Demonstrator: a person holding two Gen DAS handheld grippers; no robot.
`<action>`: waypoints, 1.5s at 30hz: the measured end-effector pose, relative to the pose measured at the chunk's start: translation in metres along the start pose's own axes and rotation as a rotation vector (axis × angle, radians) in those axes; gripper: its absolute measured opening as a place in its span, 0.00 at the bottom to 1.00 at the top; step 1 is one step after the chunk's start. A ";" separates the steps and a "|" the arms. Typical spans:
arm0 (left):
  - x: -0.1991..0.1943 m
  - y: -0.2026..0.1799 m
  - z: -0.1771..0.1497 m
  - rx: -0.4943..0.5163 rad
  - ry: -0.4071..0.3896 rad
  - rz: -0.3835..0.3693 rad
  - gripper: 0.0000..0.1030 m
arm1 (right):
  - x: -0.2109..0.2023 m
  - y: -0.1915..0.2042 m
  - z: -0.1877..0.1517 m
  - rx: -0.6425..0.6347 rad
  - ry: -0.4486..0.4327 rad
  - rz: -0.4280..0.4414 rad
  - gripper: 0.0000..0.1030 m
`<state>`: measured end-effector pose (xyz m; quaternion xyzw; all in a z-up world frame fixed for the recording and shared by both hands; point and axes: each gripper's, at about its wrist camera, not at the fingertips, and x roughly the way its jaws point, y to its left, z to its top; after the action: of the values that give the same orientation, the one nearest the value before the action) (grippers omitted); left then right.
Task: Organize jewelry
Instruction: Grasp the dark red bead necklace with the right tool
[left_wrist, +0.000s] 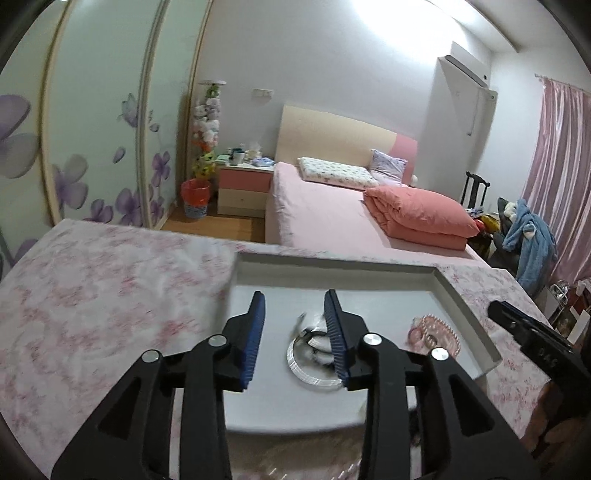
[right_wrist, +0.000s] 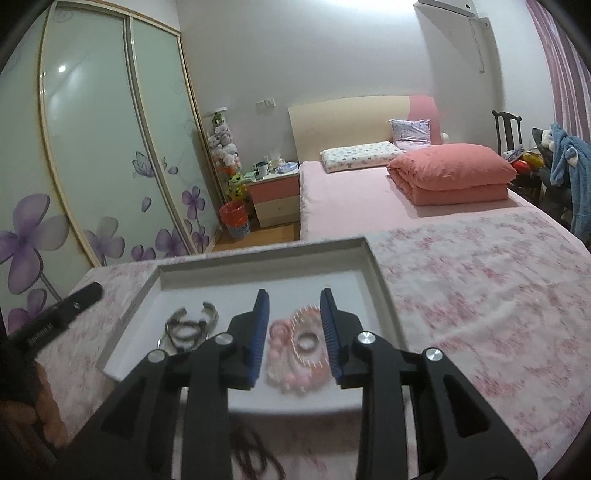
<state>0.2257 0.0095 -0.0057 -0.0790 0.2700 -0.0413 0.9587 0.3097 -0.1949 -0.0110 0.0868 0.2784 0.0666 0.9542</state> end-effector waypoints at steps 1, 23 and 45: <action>-0.006 0.006 -0.004 -0.006 0.006 0.010 0.38 | -0.005 -0.001 -0.004 -0.004 0.009 -0.001 0.28; -0.035 0.036 -0.066 0.023 0.191 0.050 0.69 | 0.007 0.050 -0.083 -0.252 0.350 0.060 0.55; -0.017 0.027 -0.079 0.047 0.289 0.075 0.69 | 0.016 0.061 -0.078 -0.280 0.363 0.032 0.11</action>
<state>0.1712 0.0280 -0.0682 -0.0399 0.4068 -0.0227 0.9124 0.2757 -0.1229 -0.0714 -0.0555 0.4323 0.1341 0.8900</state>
